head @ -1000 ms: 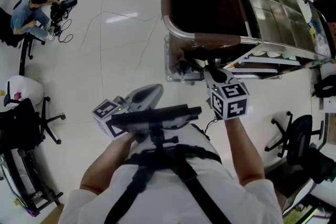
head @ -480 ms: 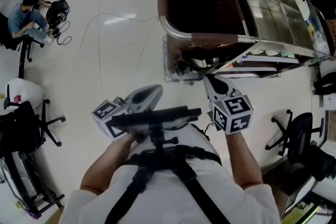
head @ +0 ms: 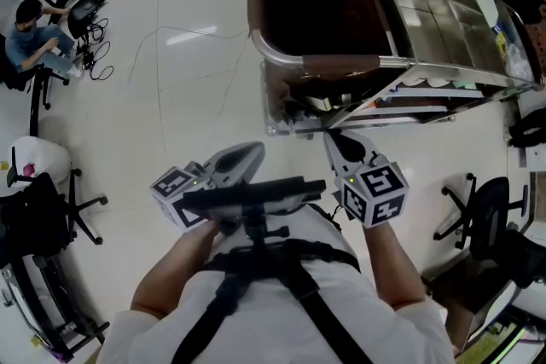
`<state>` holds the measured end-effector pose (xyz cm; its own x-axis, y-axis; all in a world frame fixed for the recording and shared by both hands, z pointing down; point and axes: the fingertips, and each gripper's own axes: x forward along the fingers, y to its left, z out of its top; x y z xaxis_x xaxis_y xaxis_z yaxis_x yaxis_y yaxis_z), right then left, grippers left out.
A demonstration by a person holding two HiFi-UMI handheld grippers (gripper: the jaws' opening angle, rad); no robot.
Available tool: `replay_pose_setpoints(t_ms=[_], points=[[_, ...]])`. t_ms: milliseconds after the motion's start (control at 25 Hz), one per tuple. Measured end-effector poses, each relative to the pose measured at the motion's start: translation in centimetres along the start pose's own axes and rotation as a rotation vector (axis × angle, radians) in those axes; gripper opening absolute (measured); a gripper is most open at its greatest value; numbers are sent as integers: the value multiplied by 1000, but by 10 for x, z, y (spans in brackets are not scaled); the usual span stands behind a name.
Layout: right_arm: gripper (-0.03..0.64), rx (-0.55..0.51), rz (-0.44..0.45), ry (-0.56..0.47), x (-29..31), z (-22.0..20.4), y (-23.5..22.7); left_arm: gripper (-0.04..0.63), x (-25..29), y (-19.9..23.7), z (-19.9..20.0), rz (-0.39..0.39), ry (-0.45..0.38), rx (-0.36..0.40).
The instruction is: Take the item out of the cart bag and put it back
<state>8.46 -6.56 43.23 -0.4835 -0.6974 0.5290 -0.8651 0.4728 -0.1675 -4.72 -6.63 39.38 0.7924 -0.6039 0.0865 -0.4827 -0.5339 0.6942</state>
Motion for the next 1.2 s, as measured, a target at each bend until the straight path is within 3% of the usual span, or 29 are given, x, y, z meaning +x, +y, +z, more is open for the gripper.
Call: replay_pose_setpoints(t_ms=[400,1200], points=[[0,-57,55,-60,-12,26,23,0,2,0,0,-4,5,3],[0,-105,70,-49,-11,27,30,0,2,-1,-1,-4,12,5]])
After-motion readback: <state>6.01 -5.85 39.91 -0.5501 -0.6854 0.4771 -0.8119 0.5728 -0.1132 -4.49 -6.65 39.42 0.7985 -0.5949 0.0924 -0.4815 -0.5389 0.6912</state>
